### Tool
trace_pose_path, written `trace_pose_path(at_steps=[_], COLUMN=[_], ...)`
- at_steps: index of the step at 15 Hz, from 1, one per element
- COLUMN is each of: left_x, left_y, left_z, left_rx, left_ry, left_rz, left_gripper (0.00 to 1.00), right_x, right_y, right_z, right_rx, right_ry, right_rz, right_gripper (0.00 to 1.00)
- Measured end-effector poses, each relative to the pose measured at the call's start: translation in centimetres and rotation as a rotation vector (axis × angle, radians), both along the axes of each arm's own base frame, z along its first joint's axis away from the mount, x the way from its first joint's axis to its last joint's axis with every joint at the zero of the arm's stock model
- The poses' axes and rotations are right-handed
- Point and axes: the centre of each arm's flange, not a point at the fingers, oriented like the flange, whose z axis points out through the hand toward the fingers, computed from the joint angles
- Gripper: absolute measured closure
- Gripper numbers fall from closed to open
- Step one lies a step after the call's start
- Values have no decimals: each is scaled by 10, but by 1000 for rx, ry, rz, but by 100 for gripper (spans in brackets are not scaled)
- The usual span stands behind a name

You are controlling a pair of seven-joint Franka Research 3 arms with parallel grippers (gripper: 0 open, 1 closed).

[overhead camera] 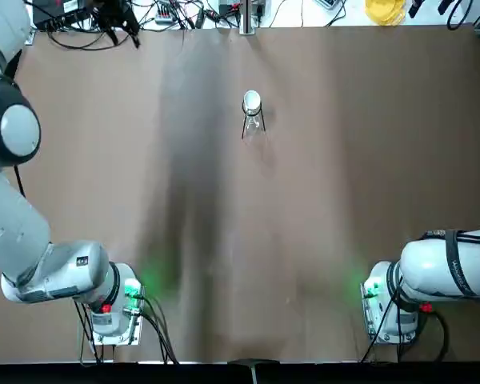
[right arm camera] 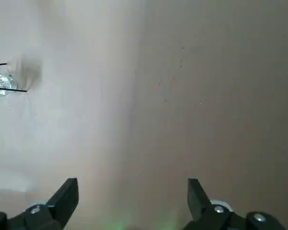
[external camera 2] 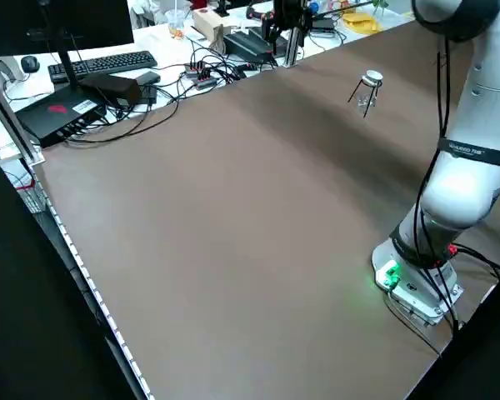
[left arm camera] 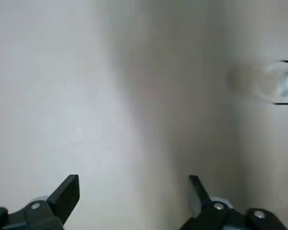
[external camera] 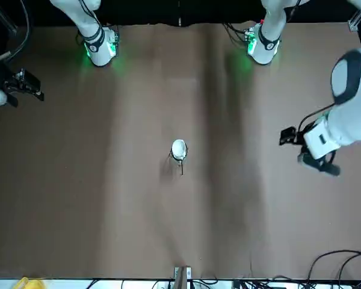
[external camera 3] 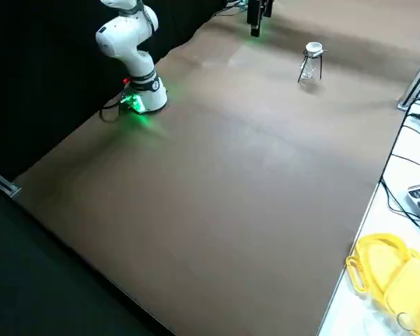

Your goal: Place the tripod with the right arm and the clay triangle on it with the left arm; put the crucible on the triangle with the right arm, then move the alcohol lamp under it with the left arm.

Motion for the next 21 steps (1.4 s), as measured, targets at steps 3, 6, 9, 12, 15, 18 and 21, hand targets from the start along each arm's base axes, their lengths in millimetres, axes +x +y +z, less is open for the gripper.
trace_pose_path(at_steps=[3, 6, 9, 12, 15, 18, 21], left_x=[-24, -50, -59, -58, -57, -57, -58], left_y=[4, 3, 4, 5, 10, 10, 9], left_z=[47, 88, 106, 103, 102, 101, 101], left_rx=[90, 112, 121, 123, 124, 124, 130], left_ry=[-25, -45, -78, -74, -71, -70, -67], left_rz=[70, 87, 107, 109, 118, 123, 213], left_gripper=[0, 0, 0, 0, 0, 0, 0], right_x=[3, 4, 4, 4, 4, 4, 4], right_y=[2, 7, 8, 8, 8, 8, 8], right_z=[2, 3, 3, 3, 2, 2, 2], right_rx=[0, 0, 0, 0, 0, 0, 0], right_ry=[-28, -35, -35, -34, -34, -33, -33], right_rz=[2, 11, 13, 13, 13, 13, 13], right_gripper=[0, 0, 0, 0, 0, 0, 0])
